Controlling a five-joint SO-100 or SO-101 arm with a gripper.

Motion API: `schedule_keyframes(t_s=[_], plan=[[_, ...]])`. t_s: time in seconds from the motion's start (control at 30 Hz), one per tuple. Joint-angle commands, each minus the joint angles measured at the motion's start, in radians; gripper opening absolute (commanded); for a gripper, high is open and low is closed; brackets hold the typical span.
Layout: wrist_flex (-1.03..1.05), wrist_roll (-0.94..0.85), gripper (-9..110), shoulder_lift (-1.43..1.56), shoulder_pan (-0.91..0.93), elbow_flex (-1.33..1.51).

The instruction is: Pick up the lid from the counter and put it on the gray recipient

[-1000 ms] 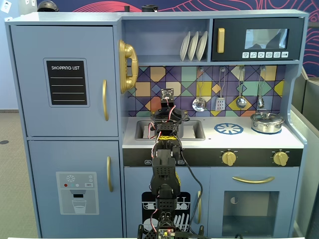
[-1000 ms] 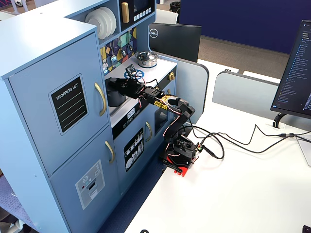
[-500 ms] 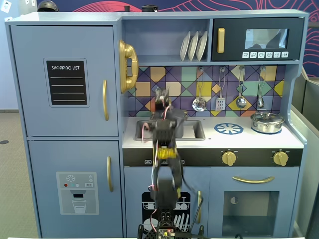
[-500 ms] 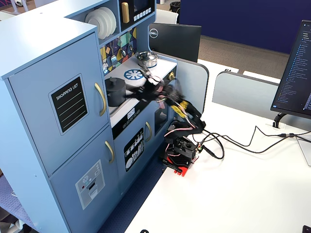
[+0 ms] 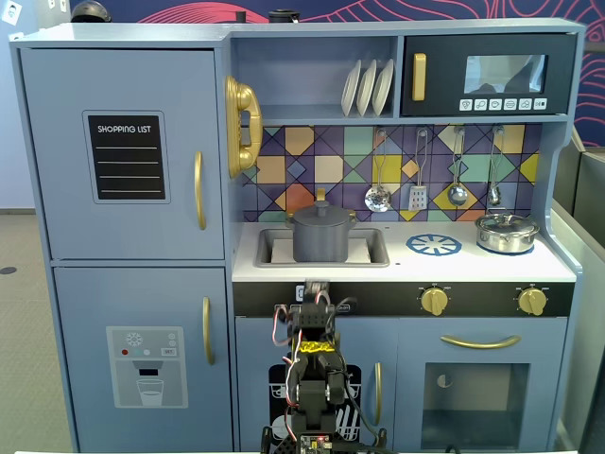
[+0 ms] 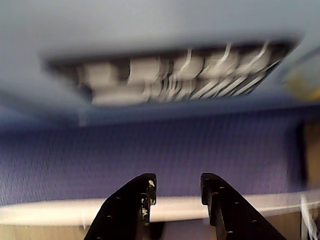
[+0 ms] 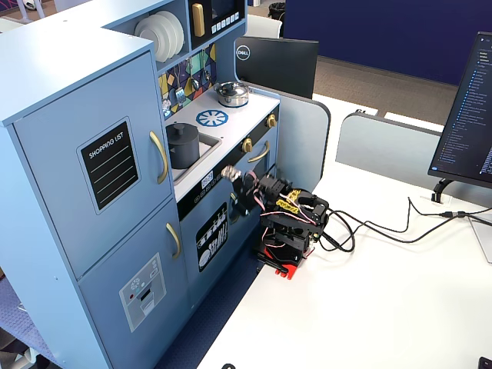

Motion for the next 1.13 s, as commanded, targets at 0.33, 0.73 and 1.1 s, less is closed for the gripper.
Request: schedule_keyframes(t_s=[0.33,0.73,1.1], plan=[[0.466,0.069,2,0.084,0.061,0.043],[0.471,0.041,5,0.084,0.072,0.043],[0.471,0.041,6,0.084,0.072,0.043]])
